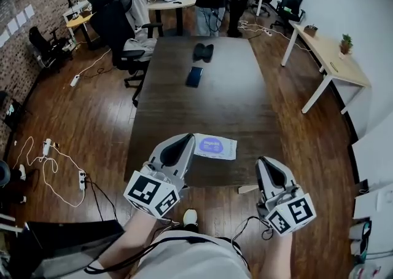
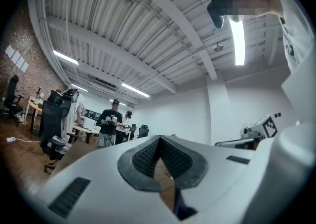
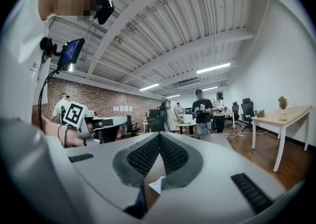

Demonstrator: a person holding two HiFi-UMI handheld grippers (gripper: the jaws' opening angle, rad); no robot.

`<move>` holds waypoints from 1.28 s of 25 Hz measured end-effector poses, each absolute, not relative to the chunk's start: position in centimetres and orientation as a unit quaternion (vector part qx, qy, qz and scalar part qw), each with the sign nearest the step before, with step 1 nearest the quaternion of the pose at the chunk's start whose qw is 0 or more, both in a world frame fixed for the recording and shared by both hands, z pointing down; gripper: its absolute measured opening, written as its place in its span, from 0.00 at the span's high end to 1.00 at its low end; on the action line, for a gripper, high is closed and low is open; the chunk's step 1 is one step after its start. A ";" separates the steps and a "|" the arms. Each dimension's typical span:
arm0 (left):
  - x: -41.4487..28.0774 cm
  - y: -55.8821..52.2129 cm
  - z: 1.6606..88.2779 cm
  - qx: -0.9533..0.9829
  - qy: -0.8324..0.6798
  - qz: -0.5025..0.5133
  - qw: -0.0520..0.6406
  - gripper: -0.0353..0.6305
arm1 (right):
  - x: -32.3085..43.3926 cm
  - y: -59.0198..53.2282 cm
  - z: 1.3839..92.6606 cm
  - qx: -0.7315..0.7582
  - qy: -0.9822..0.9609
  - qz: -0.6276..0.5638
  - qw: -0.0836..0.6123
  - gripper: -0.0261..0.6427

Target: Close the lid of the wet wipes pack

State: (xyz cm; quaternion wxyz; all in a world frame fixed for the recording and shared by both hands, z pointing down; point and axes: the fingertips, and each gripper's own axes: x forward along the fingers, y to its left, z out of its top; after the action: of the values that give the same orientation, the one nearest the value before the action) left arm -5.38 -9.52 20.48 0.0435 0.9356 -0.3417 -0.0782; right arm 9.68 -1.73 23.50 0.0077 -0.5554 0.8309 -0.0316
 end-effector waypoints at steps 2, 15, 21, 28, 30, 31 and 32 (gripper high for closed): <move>-5.1 -7.4 19.8 0.934 -0.345 -0.084 0.040 0.95 | 10.4 0.4 23.1 -0.555 0.831 -0.030 0.014 0.95; -3.0 10.0 22.5 0.921 -0.379 -0.065 0.061 0.95 | 12.4 17.8 25.1 -0.530 0.847 -0.051 0.016 0.95; -4.4 16.8 22.2 0.912 -0.404 -0.057 0.049 0.95 | 11.6 23.1 24.6 -0.506 0.860 -0.055 0.029 0.95; -5.6 20.5 21.1 0.907 -0.416 -0.060 0.039 0.95 | 10.0 26.1 23.6 -0.486 0.872 -0.048 0.038 0.95; -5.8 21.0 21.1 0.907 -0.415 -0.063 0.037 0.95 | 9.5 26.4 23.6 -0.483 0.874 -0.046 0.036 0.95; -6.0 21.1 21.0 0.907 -0.415 -0.062 0.036 0.95 | 9.2 26.5 23.4 -0.481 0.875 -0.045 0.035 0.95; -6.2 21.2 21.0 0.907 -0.415 -0.063 0.035 0.95 | 8.9 26.5 23.3 -0.479 0.876 -0.044 0.033 0.95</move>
State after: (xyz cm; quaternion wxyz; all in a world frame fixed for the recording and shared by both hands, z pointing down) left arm -6.19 21.18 21.04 0.0350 0.9071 -0.4146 -0.0632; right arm 8.86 26.52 23.27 0.0334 -0.4786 0.8763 -0.0441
